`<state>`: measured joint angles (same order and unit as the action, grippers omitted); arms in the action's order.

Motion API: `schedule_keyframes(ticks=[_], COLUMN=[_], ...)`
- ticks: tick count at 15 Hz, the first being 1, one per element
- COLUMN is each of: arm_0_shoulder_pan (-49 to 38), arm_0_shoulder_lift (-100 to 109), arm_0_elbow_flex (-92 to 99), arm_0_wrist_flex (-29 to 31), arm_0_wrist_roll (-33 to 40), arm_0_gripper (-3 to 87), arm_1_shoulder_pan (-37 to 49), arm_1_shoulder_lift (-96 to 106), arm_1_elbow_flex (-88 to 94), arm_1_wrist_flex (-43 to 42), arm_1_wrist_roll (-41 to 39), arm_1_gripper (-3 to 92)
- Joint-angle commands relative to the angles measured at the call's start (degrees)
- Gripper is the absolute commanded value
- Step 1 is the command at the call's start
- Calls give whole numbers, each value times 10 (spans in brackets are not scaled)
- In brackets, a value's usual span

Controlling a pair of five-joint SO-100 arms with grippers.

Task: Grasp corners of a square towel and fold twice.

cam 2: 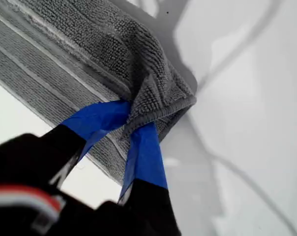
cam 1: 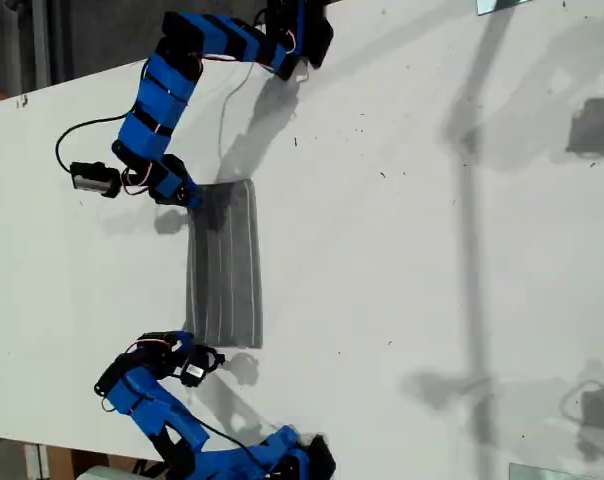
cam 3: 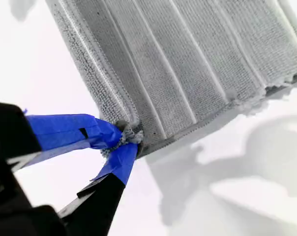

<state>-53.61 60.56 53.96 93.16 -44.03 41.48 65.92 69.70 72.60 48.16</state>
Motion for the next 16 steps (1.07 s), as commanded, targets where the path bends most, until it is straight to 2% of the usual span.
schedule_keyframes(ticks=[1,4,6,9,14,15,16], arm_0_shoulder_pan=[-17,52,109,179,197,198,195], arm_0_shoulder_lift=[-7,80,156,234,240,238,237], arm_0_elbow_flex=[-17,12,92,196,271,271,267], arm_0_wrist_flex=[-4,33,33,25,-2,0,8], arm_0_wrist_roll=[9,-37,-80,-136,-162,-163,-163], arm_0_gripper=[-1,-1,-1,-1,-1,1,124], arm_1_shoulder_pan=[7,-11,-27,-76,-112,-109,-110], arm_1_shoulder_lift=[-2,46,72,103,91,83,76], arm_1_elbow_flex=[-44,-43,-36,25,89,93,93], arm_1_wrist_flex=[1,29,62,62,30,30,30], arm_1_wrist_roll=[-9,-10,-10,8,28,31,31], arm_1_gripper=[-1,-1,-1,-1,-1,58,190])
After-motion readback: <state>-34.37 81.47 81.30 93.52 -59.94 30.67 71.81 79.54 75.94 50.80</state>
